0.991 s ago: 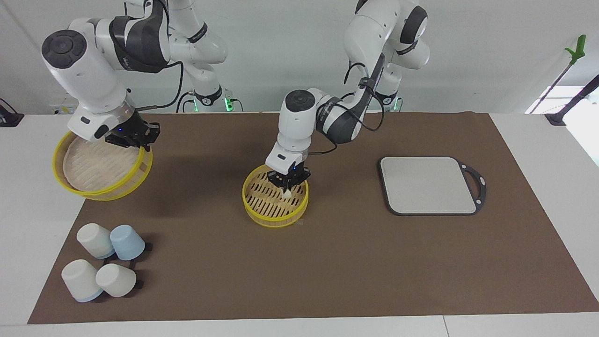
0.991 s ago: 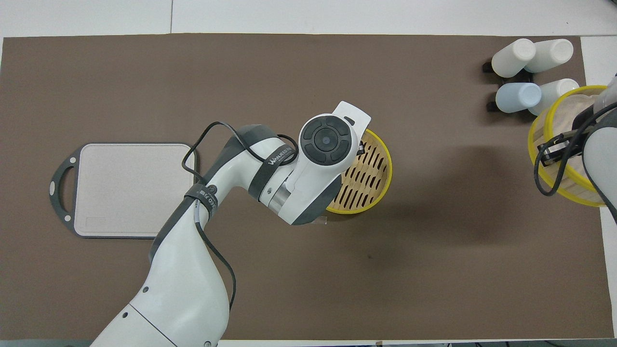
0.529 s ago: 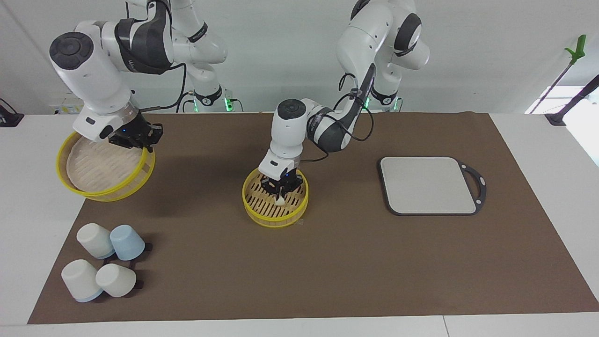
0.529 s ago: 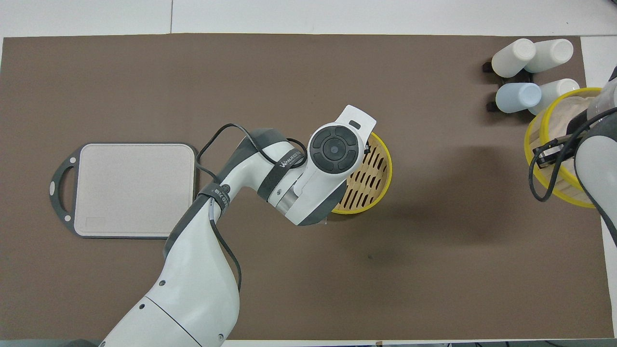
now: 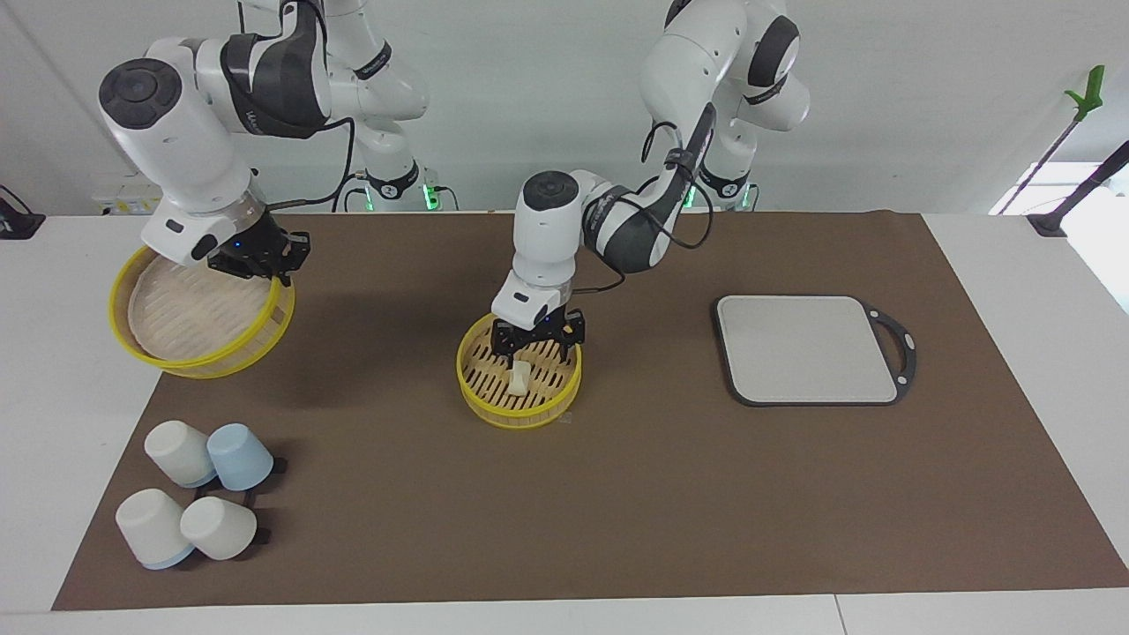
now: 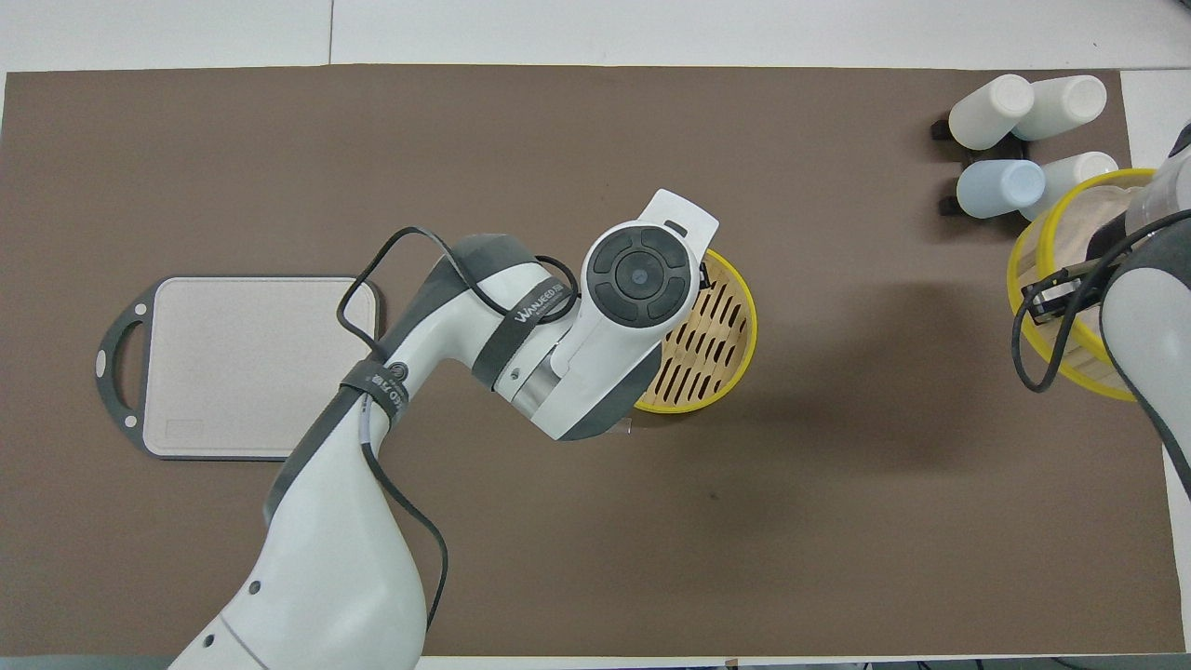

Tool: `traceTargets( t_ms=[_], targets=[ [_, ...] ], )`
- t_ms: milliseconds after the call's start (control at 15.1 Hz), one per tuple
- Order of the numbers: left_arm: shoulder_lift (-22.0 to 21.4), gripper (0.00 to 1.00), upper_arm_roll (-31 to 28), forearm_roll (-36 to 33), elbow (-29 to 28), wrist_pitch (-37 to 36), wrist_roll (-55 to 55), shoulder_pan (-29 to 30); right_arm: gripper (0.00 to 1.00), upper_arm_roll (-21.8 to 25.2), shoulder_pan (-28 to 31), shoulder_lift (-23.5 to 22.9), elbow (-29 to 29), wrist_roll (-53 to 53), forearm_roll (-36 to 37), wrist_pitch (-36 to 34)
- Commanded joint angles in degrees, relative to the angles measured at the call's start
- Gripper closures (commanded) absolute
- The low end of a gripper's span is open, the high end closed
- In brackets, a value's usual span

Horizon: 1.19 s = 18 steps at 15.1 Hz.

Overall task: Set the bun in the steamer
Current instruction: 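Lower the bun into the open steamer with the left gripper and release, then withdraw the left gripper while the right gripper brings the lid over the steamer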

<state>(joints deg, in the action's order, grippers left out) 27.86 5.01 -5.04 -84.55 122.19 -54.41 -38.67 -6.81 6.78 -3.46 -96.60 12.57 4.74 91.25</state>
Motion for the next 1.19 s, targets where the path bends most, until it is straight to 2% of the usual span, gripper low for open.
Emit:
traceTargets(
  t_ms=[0,264,396,529,661,859,1123],
  targets=[
    [-9.99,0.00,0.09,0.38,-5.53,-5.28,-0.17,3.06,0.98,-0.39,-2.64,1.44,-0.87,-4.12,-0.52,2.35],
    [-16.24,0.00,-0.09,0.91,-5.53,-13.63,2.71,8.50,0.98,-0.39,-10.10,0.65,0.53,-13.07,-2.28,5.51],
    [-18.97,0.00,0.00,1.00,-5.62,-18.72,11.04,13.59,0.98,-0.39,-14.66,-2.94,4.55,-20.18,-2.89,5.61],
    [-21.34,0.00,0.00,1.35,-5.97,-21.81,18.25,19.39,0.99,-0.31,-19.93,-8.82,10.53,-28.17,-4.03,5.78],
    [-23.45,0.00,-0.09,2.49,-7.55,-22.70,27.03,24.84,0.99,-0.13,-25.30,-13.31,14.23,-34.51,-3.43,7.00],
    [-24.52,0.00,-0.09,3.20,-9.05,-22.70,37.24,31.96,0.99,-0.22,-28.04,-15.08,13.63,-39.10,-2.89,11.66],
    [-25.13,0.00,-0.09,3.29,-9.93,-22.70,46.83,37.60,0.99,-0.13,-31.82,-18.68,13.46,-44.46,-1.22,16.67]
  ],
)
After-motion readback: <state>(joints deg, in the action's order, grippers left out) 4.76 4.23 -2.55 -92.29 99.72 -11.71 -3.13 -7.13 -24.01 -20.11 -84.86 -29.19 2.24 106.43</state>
